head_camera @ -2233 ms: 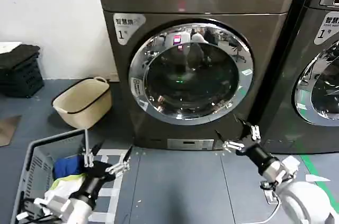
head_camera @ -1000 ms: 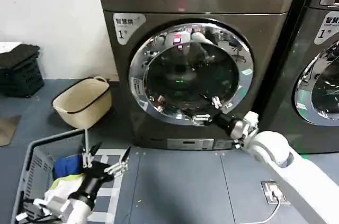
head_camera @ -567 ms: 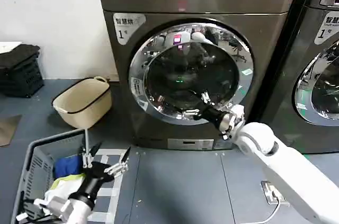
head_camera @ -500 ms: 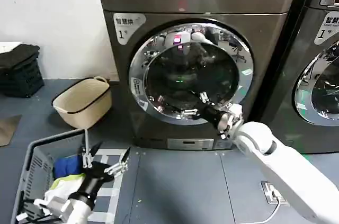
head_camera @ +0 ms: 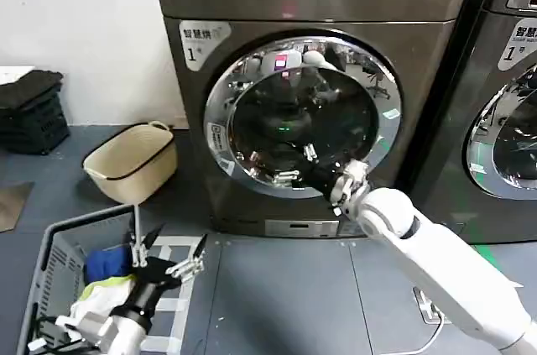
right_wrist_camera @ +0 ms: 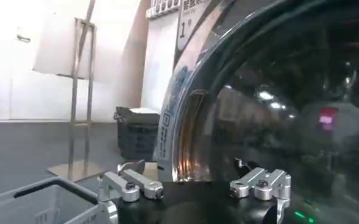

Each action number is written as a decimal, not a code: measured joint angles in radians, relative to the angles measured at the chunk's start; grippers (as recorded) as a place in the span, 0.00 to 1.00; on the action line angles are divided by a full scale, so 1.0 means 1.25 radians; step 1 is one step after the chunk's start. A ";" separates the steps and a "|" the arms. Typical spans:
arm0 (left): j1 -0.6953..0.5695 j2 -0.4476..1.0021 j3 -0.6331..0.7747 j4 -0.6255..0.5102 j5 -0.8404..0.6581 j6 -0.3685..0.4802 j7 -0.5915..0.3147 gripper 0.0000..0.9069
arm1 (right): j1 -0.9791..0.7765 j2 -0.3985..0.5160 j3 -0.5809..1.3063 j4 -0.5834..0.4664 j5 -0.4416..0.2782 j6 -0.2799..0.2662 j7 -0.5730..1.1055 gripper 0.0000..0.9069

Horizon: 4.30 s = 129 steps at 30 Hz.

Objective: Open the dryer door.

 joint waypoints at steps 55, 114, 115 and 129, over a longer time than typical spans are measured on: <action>0.002 -0.007 -0.001 -0.009 0.000 -0.001 0.001 1.00 | 0.114 0.188 -0.105 -0.150 -0.046 -0.005 0.021 1.00; 0.006 -0.015 0.003 -0.002 -0.002 -0.008 0.002 1.00 | 0.208 0.297 -0.156 -0.356 -0.061 0.031 -0.075 1.00; 0.006 -0.015 0.003 -0.002 -0.002 -0.008 0.002 1.00 | 0.210 0.298 -0.156 -0.359 -0.061 0.031 -0.080 1.00; 0.003 -0.011 -0.001 0.005 -0.006 -0.010 0.003 1.00 | 0.209 0.268 -0.175 -0.324 -0.018 0.032 -0.153 1.00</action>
